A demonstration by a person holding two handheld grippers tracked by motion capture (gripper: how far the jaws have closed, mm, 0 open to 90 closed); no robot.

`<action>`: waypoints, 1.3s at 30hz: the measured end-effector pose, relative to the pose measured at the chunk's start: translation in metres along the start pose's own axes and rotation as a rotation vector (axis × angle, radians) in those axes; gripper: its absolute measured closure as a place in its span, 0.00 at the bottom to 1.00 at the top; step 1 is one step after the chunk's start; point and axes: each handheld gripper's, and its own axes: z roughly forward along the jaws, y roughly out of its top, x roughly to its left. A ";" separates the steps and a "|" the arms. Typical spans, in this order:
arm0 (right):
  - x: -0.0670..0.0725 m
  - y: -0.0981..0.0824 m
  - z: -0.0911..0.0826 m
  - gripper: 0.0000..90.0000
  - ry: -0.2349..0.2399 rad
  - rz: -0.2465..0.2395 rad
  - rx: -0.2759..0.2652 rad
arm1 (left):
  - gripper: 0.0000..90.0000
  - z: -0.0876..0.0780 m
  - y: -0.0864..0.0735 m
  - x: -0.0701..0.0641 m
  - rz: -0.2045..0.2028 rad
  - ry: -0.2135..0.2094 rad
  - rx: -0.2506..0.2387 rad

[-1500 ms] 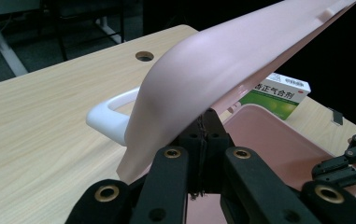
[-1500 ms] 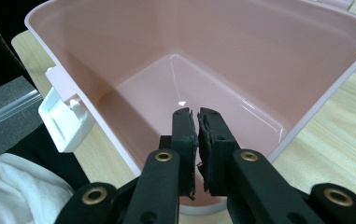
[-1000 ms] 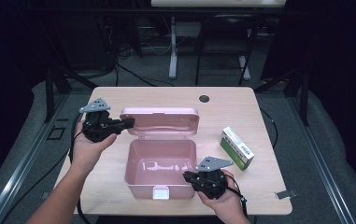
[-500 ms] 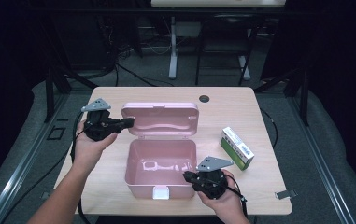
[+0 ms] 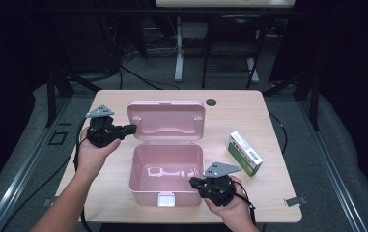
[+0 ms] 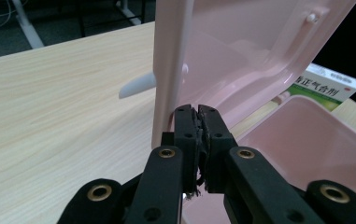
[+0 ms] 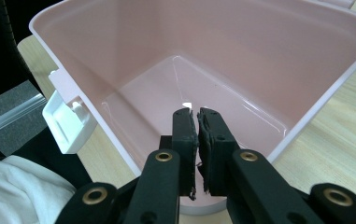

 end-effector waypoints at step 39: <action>-0.001 0.000 0.000 0.98 0.007 0.008 0.005 | 0.96 0.028 -0.049 0.004 -0.033 -0.003 0.097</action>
